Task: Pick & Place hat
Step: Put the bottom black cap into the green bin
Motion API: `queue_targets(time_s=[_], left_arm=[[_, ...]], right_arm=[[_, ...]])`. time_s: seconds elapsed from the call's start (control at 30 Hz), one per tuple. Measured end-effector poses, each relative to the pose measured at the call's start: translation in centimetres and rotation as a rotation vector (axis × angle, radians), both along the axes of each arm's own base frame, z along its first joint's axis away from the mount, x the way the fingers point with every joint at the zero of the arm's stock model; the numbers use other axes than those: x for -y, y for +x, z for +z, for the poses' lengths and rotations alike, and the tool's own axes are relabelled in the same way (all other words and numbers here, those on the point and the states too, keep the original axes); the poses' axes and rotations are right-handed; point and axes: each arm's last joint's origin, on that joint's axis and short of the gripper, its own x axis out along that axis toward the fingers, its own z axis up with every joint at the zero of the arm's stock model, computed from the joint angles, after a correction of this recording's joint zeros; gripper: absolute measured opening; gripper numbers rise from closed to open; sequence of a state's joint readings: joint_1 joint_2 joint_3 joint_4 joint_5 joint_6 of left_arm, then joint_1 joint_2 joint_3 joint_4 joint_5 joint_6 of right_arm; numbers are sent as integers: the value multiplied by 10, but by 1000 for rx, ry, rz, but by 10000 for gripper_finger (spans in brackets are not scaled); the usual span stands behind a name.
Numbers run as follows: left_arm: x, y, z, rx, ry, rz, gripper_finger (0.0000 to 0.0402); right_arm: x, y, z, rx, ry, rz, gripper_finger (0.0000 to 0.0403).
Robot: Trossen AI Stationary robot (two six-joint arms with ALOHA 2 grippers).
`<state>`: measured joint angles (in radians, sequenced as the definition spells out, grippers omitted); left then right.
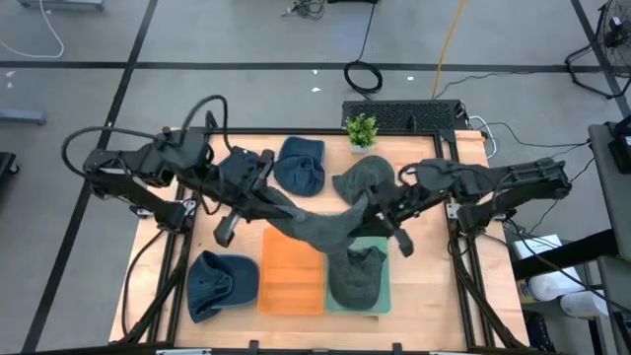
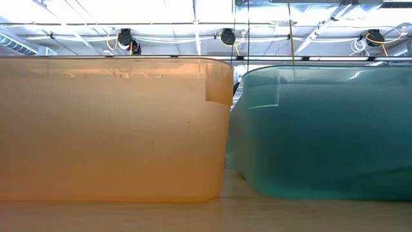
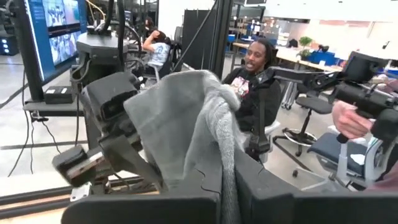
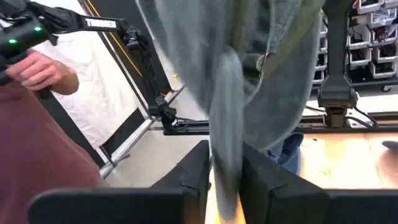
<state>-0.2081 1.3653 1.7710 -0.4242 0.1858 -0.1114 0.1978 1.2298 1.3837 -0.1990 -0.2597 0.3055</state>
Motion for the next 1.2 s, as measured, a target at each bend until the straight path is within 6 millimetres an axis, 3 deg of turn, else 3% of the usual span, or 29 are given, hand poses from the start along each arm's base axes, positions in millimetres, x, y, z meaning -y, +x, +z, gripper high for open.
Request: queue_targets(time_s=[0.27,0.57,0.73,0.9,1.2], left_arm=[[-7,-15,9,37,-7,19,3],[-9,-16,10,39,-8,57,3],[-9,-12,8,36,-9,84,3],[-8,-2,2,-4,-24,101,3],[-11,28,-18,-96,-21,161,3]], right_arm=[[8,-39,28,112,60,-8,105],[20,-61,68,513,34,-281,97],[25,-58,71,571,-13,-358,108],[27,-42,62,509,-12,-367,131],[19,-13,43,395,29,-259,143]])
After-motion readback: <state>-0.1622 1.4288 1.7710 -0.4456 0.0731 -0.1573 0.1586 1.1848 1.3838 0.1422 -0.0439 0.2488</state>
